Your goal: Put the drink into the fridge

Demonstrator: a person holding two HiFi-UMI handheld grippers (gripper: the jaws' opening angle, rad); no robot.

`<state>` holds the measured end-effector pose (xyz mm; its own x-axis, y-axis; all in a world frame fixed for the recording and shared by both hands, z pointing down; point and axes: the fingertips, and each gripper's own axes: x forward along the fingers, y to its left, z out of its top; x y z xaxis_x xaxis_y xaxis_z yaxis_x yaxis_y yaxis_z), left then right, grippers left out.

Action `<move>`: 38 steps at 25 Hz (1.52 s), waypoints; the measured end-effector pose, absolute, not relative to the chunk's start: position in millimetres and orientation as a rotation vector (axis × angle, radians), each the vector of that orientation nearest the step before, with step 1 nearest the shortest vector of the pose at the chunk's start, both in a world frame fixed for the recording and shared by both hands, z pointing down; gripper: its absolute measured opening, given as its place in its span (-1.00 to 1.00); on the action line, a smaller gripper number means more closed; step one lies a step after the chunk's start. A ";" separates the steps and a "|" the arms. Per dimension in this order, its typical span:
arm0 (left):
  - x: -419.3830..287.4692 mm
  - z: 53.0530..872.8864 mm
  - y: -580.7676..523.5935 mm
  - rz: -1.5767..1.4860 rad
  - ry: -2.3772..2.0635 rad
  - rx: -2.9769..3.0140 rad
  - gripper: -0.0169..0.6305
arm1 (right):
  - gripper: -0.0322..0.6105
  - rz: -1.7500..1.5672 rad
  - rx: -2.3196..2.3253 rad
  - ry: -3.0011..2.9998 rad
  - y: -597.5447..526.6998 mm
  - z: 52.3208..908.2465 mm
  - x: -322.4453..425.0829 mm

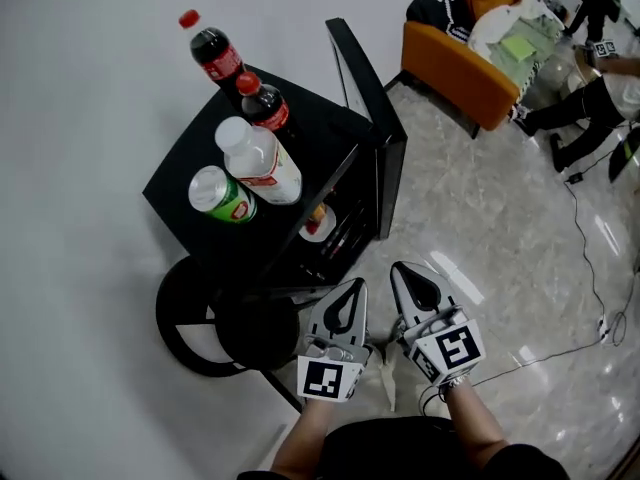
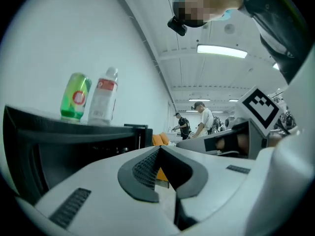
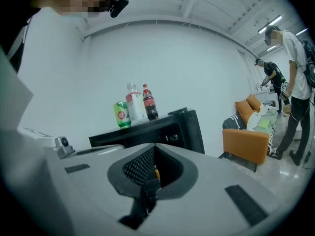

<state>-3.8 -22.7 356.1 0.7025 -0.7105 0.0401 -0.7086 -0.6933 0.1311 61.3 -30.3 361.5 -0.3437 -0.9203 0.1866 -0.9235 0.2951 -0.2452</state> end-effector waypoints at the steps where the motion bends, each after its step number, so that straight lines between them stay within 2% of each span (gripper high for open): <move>1: -5.2 342.5 -21.2 -0.032 -1.159 2.788 -0.92 | -0.86 0.472 1.786 -2.543 -30.8 347.0 57.1; 20: -74.7 209.3 12.1 -0.077 -1.387 2.767 -0.92 | -0.86 0.245 1.504 -2.823 -10.1 181.8 -18.3; 28: -73.9 174.6 14.8 -0.140 -1.418 2.839 -0.92 | -0.86 0.164 1.448 -2.875 -7.0 158.7 -26.3; 38: -75.4 175.6 20.9 -0.149 -1.478 2.814 -0.92 | -0.86 0.208 1.421 -2.879 -7.9 170.8 -20.7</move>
<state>-75.4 20.9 175.6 0.5643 -0.8193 -0.1014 -0.8231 -0.5679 0.0077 -20.7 -7.9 170.8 -0.6076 -0.7942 -0.0103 -0.7845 0.6021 -0.1486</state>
